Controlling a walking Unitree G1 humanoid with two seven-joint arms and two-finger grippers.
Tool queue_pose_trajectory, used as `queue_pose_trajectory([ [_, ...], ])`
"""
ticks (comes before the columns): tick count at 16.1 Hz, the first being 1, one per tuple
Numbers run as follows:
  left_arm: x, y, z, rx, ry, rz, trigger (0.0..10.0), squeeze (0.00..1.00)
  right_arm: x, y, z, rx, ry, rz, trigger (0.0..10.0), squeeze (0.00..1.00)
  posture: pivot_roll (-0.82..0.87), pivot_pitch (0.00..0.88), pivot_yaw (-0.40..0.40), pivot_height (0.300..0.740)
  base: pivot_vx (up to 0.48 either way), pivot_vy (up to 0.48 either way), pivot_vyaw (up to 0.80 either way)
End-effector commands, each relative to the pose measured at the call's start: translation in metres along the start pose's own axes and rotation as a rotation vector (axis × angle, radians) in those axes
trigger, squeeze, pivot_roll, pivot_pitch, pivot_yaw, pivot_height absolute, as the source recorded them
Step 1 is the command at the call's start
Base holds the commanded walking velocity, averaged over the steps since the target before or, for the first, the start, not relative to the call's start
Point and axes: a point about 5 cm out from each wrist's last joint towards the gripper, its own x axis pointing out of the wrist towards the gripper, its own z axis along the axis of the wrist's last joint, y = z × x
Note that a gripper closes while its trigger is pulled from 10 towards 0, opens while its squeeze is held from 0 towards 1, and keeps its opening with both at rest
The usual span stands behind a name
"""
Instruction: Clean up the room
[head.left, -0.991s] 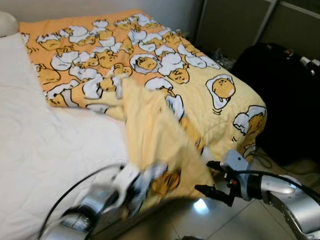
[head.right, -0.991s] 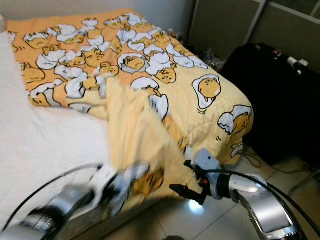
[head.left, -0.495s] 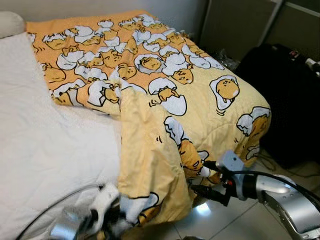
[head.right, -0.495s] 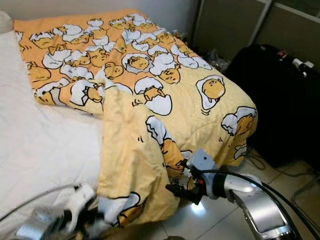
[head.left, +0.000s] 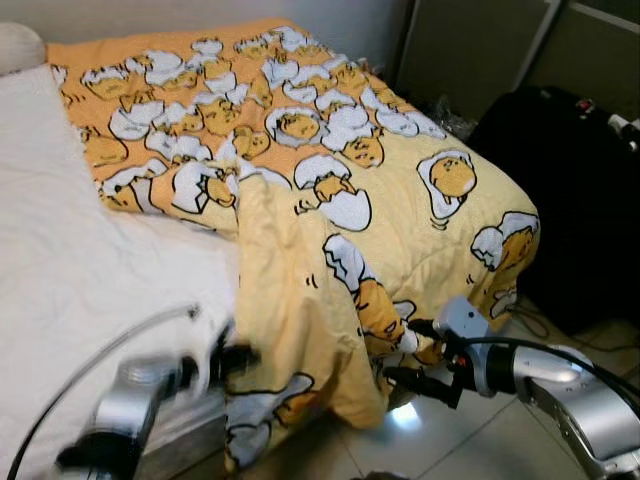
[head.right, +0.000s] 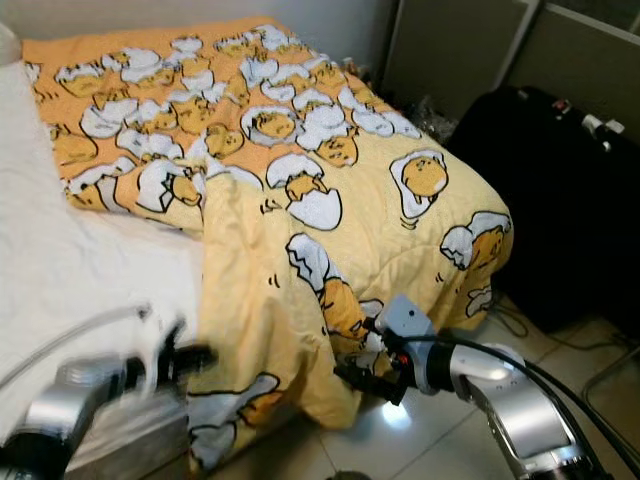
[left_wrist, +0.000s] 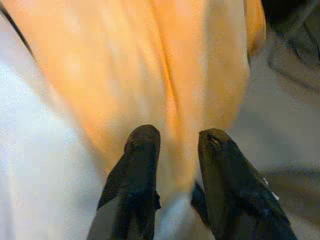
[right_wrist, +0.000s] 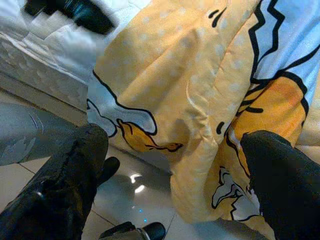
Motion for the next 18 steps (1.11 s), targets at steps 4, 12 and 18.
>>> queue_pose_trajectory([
  [4, 0.022, 0.014, 0.023, -0.013, -0.057, 0.219, 10.0, 1.0, -0.001, -0.004, 0.004, -0.023, -0.007, -0.017, 10.0, 0.65, -0.2, 0.0, -0.039, 0.74, 0.0, 0.0, 0.0],
  [12, 0.037, 0.021, 0.015, -0.273, -0.064, 0.46, 10.0, 0.37, -0.003, -0.003, 0.001, -0.013, -0.004, -0.029, 10.0, 0.64, -0.23, 0.0, -0.029, 0.74, 0.0, 0.0, 0.0],
  [18, 0.054, -0.005, -0.003, -0.349, -0.03, 0.374, 8.7, 0.0, -0.002, -0.001, 0.004, -0.045, -0.018, 0.004, 10.0, 0.0, -0.24, 0.0, -0.036, 0.74, 0.0, 0.0, 0.0],
])
